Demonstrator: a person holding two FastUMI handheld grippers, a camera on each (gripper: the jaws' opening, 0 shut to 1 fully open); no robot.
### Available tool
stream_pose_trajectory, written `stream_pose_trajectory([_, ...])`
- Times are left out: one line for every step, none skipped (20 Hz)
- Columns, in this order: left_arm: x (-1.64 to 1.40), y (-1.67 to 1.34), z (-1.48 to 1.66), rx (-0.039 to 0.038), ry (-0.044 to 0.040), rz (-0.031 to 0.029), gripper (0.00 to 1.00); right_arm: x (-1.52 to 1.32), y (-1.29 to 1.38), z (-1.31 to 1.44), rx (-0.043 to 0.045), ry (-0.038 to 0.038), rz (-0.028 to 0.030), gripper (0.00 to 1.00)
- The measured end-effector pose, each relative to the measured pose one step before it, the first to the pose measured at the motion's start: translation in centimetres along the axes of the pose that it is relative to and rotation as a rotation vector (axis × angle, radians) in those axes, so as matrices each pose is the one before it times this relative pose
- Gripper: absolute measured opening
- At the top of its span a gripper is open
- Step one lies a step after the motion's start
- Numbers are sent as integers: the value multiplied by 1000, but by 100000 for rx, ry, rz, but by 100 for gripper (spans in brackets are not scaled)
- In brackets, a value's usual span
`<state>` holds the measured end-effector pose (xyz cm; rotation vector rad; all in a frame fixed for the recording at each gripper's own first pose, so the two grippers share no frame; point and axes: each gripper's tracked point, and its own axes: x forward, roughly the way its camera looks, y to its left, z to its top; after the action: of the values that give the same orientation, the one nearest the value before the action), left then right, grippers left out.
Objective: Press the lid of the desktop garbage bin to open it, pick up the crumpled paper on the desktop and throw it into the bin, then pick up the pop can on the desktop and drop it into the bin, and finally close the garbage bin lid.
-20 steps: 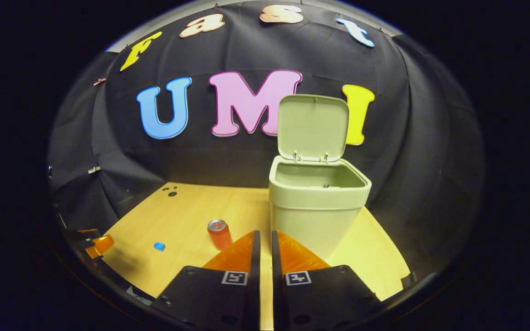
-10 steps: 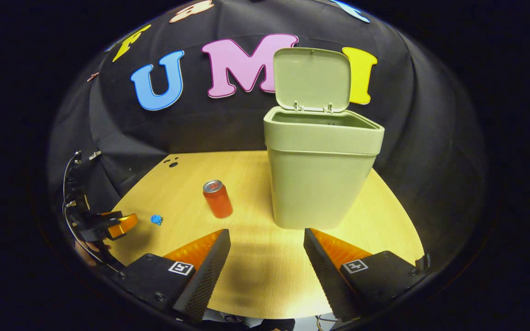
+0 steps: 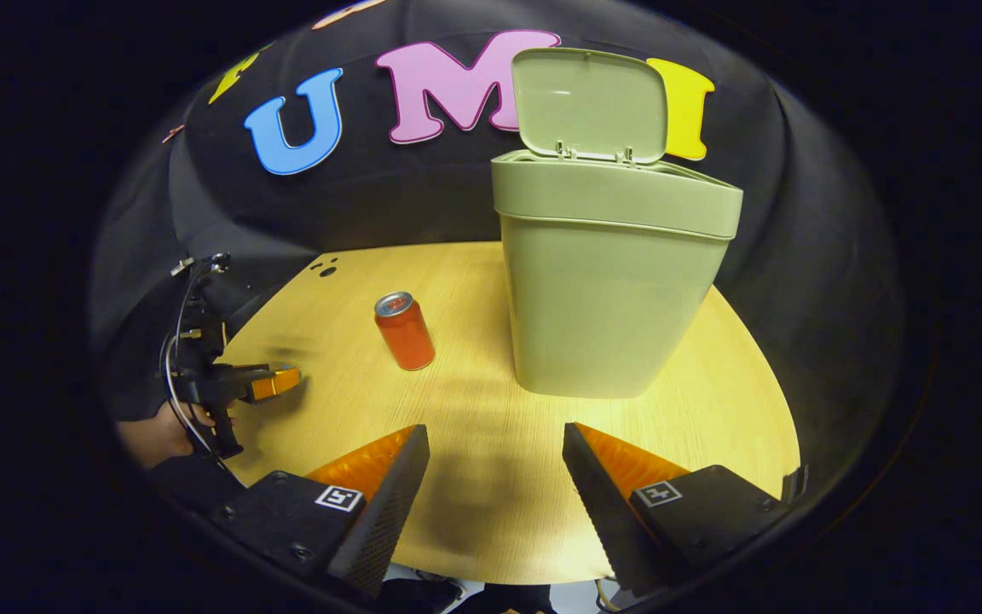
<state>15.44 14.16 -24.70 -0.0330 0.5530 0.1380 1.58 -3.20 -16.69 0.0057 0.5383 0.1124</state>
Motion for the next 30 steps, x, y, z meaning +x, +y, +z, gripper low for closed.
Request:
stream_pose_trajectory([591, 13, -291, -313, 1531, 314, 96, 232, -94, -222, 342, 1247, 241, 99])
stream_pose_trajectory([356, 125, -286, 9, 2042, 1312, 96, 234, -55, -181, -13, 1022, 364, 99])
stream_pose_trajectory([376, 132, -106, -277, 835, 1064, 96, 225, -56, -168, -339, 571, 185, 99])
stream_pose_trajectory([131, -92, -133, -557, 279, 388, 96, 218, -141, 170, -306, 132, 77, 99])
stream_pose_trajectory([-51, 101, 148, 99, -459, 391, 96, 100, -106, 214, -31, -41, 85, 99])
stream_pose_trajectory([124, -19, -17, 185, -49, 138, 96, 202, -49, 151, 249, 196, 77, 99])
stream_pose_trajectory([7, -48, -82, 341, 608, 233, 99, 259, -42, -33, 168, 563, -100, 99])
stream_pose_trajectory([48, -139, 112, -134, -402, -539, 96, 97, 79, 34, 167, 438, 17, 99])
stream_pose_trajectory([124, -361, -72, 149, 265, 65, 94, 84, 56, 90, 219, 37, 122, 99])
stream_pose_trajectory([42, -284, 16, -291, -325, -96, 87, -27, 127, 135, 157, -405, -3, 99])
stream_pose_trajectory([-30, -276, 20, -171, 16, 228, 84, -179, 67, 94, -11, -563, -70, 99])
stream_pose_trajectory([-67, -326, -19, -111, -70, 5, 77, -219, 133, 34, -125, -628, -248, 99])
stream_pose_trajectory([58, -197, 87, -173, -35, 186, 65, -302, 112, -41, -136, -624, -366, 99])
stream_pose_trajectory([-12, -218, 169, -735, -69, 43, 55, -361, 155, -32, -44, -805, -514, 99])
stream_pose_trajectory([60, -58, 96, -1202, -156, 296, 52, -503, 208, -153, -50, -884, -762, 99])
stream_pose_trajectory([-59, 218, -70, -555, 514, 204, 50, -464, 138, -128, 107, -892, -1045, 99])
stream_pose_trajectory([4, 197, 83, -82, 221, -580, 43, -586, 210, -153, 300, -979, -972, 99])
stream_pose_trajectory([-46, 308, -135, 482, -99, -1041, 40, -486, 97, -141, 552, -783, -1153, 99])
stream_pose_trajectory([-130, -130, 98, 175, -519, -1574, 34, -616, 192, -190, 732, -862, -1022, 99])
stream_pose_trajectory([-114, -198, 262, -339, -1002, -1669, 34, -517, 100, -40, 633, -1119, -1194, 99])
stream_pose_trajectory([-236, 23, 259, -223, -792, -294, 29, -512, 12, -17, 387, -1069, -1049, 99])
stream_pose_trajectory([-408, 351, 195, 72, -738, 417, 36, -526, 18, -4, -40, -957, -948, 99])
stream_pose_trajectory([-498, -27, 597, -290, -1605, -783, 32, -493, -9, 72, -280, -1012, -933, 99])
stream_pose_trajectory([-607, -206, 596, -192, -1787, -1029, 32, -453, -116, 81, -309, -838, -728, 99])
stream_pose_trajectory([-809, -167, 875, -33, -2155, -778, 32, -381, -127, 113, 2, -882, -716, 99])
stream_pose_trajectory([-883, -253, 776, -348, -2026, -1176, 32, -252, -103, 54, 248, -464, -272, 99])
stream_pose_trajectory([-920, -432, 1000, -481, -2234, -1460, 32, -141, -46, -26, 513, 54, -196, 99])
stream_pose_trajectory([-858, -274, 945, 92, -1896, -1309, 32, -114, -101, 12, 601, 71, -29, 99])
stream_pose_trajectory([-983, -342, 947, 698, -1887, -381, 32, -23, -147, 132, 499, -163, 18, 99])
stream_pose_trajectory([-955, -429, 927, 873, -2222, -281, 32, -66, -207, 239, 163, -524, 14, 99])
